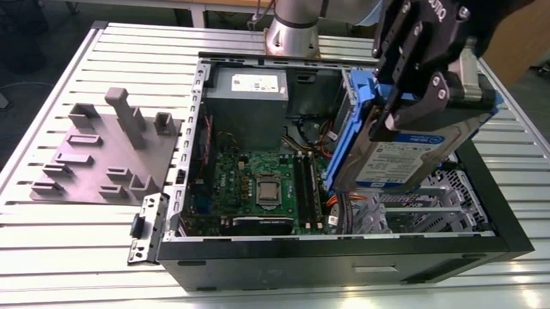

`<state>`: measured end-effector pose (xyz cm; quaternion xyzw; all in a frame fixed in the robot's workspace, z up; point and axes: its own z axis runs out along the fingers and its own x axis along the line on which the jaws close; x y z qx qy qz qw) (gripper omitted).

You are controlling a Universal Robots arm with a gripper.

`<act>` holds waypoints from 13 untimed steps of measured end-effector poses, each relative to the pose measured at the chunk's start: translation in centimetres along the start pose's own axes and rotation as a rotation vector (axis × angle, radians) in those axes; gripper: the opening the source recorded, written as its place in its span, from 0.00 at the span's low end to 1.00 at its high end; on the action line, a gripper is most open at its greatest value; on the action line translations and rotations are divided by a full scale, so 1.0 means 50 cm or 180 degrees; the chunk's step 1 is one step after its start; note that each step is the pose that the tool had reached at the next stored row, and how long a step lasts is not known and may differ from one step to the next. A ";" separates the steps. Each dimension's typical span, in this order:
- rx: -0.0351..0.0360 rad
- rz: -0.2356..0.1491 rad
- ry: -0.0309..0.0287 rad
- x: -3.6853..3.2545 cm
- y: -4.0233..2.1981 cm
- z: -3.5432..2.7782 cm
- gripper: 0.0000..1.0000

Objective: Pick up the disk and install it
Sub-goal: 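Insert the disk into the insertion slot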

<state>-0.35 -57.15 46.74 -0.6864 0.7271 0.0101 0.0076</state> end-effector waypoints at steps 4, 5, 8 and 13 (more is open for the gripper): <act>0.0000 0.0000 0.0000 0.003 -0.026 0.005 0.36; 0.0000 0.0000 0.0001 0.004 -0.033 0.006 0.36; 0.0000 0.0000 0.0003 0.004 -0.056 0.008 0.36; 0.0000 0.0000 0.0005 0.002 -0.095 0.013 0.36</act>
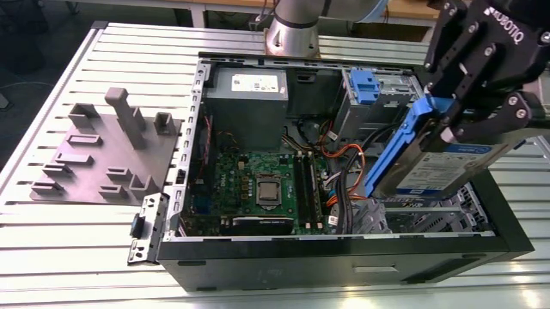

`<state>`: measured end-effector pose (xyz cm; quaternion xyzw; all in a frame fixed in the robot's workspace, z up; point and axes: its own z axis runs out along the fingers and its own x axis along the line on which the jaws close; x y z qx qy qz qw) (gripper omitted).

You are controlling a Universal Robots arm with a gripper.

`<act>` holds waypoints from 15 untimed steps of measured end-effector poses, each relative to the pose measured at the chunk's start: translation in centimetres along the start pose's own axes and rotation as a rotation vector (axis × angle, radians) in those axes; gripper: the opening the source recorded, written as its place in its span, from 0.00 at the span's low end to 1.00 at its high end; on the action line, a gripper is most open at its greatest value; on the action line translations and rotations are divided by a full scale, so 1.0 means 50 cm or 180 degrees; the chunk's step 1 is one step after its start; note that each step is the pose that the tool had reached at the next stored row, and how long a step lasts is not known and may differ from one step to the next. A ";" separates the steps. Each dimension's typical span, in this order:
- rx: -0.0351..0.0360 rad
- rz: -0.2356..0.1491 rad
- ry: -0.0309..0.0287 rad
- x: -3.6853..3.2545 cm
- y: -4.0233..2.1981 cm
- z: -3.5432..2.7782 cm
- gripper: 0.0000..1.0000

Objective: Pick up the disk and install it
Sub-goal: 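Insert the disk into the insertion slot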

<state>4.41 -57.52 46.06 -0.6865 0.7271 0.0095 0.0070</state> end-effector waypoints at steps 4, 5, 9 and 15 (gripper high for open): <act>0.0000 0.0000 0.0001 -0.001 -0.029 0.006 0.36; 0.0000 0.0000 0.0001 -0.001 -0.035 0.008 0.36; 0.0000 0.0000 0.0001 -0.002 -0.058 0.014 0.36; 0.0000 0.0000 0.0001 -0.003 -0.062 0.015 0.36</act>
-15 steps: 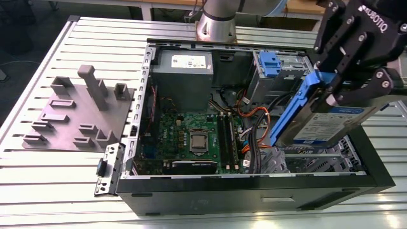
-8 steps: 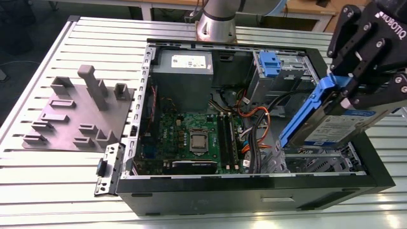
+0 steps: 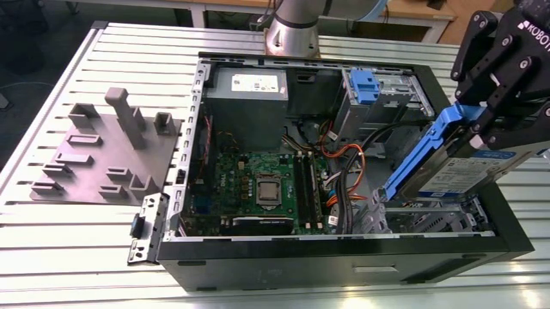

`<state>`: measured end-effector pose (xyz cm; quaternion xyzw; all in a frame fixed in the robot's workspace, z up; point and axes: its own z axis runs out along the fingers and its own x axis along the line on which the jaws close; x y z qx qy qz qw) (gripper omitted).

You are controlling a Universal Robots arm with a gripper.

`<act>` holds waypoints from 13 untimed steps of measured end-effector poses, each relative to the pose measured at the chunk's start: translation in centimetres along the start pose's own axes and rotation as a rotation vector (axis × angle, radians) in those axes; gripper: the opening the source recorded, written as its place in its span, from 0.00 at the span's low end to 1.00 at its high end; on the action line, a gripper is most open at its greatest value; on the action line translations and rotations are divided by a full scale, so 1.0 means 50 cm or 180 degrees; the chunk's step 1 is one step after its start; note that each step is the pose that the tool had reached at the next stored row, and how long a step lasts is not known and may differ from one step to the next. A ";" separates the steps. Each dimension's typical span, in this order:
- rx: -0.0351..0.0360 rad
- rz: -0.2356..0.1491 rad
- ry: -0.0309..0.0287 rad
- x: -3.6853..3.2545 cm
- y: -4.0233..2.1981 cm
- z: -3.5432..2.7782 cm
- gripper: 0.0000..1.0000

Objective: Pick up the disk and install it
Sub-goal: 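Insert the disk into the insertion slot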

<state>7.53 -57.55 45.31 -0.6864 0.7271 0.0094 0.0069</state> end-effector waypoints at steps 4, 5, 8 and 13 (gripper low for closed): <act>0.0000 0.0000 0.0000 0.000 0.000 0.000 0.36; 0.0000 0.0000 0.0000 0.000 0.000 0.000 0.36; 0.0000 -0.0009 -0.0001 0.000 0.000 0.002 0.36; -0.0002 -0.0094 0.0000 0.000 -0.002 0.011 0.36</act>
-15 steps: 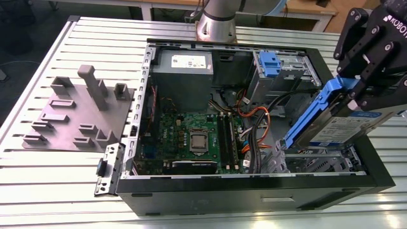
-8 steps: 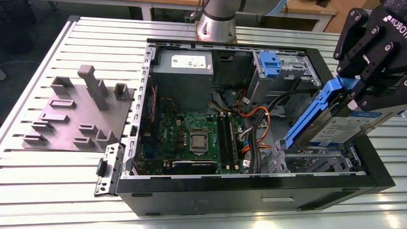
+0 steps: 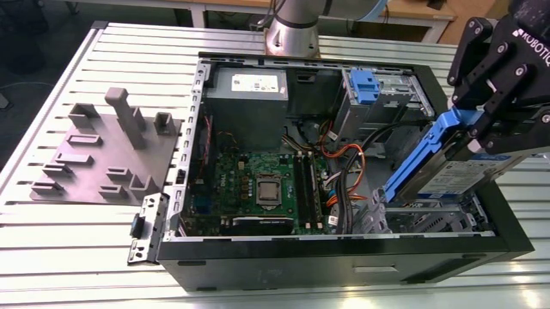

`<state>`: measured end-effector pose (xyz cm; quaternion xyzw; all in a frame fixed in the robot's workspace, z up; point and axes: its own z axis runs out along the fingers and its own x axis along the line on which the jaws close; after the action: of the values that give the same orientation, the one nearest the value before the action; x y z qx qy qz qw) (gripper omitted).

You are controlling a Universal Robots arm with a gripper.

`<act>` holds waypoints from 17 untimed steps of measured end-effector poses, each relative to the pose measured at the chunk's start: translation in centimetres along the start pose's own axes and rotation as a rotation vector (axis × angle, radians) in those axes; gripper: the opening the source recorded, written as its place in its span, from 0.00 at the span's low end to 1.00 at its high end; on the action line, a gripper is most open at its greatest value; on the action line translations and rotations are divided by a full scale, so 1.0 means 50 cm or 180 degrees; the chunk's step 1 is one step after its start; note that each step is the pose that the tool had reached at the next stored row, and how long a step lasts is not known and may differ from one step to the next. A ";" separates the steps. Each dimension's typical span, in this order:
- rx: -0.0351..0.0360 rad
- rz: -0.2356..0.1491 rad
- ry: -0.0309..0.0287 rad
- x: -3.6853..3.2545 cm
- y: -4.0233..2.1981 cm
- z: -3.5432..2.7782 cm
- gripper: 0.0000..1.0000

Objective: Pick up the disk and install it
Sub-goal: 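Insert the disk into the insertion slot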

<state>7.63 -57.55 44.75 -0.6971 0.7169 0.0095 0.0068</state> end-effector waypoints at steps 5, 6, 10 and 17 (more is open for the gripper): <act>-0.0001 -0.0045 0.0000 0.000 0.001 0.007 0.36; -0.0001 -0.0045 0.0000 0.000 0.002 0.008 0.36; -0.0001 -0.0046 0.0000 -0.001 0.004 0.011 0.36; -0.0001 -0.0045 -0.0001 -0.003 0.004 0.018 0.36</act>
<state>7.42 -57.37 43.86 -0.7022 0.7119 0.0097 0.0068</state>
